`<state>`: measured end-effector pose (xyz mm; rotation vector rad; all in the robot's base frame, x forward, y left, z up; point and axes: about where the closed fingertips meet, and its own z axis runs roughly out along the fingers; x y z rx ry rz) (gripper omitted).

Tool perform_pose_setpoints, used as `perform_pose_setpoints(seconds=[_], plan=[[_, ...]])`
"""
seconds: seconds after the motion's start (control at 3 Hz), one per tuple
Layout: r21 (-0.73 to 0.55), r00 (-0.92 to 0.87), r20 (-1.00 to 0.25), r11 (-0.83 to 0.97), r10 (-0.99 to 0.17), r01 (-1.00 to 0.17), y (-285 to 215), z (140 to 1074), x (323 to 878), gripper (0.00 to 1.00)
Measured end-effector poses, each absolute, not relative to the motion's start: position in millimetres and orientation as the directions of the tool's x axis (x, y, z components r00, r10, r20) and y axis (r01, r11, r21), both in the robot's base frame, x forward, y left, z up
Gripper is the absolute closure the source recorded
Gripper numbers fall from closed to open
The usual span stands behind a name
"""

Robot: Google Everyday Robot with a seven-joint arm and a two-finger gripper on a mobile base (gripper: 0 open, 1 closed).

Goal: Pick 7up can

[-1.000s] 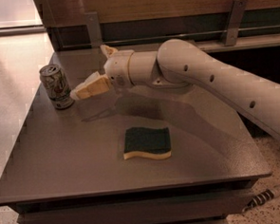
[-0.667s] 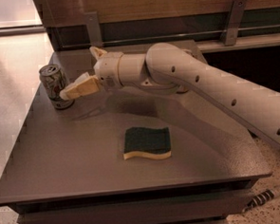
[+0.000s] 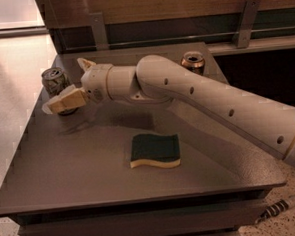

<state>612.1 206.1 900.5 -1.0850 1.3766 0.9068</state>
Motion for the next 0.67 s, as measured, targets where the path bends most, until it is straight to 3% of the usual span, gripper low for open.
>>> perform_pose_setpoints(seconds=[0.33,0.67], plan=[[-0.040,0.019,-0.997,0.280,-0.076,-0.959,221.0,890.9,610.6,0.14],[-0.035,0.016,-0.997,0.275,-0.070,-0.961,225.3,888.4,609.6,0.45]])
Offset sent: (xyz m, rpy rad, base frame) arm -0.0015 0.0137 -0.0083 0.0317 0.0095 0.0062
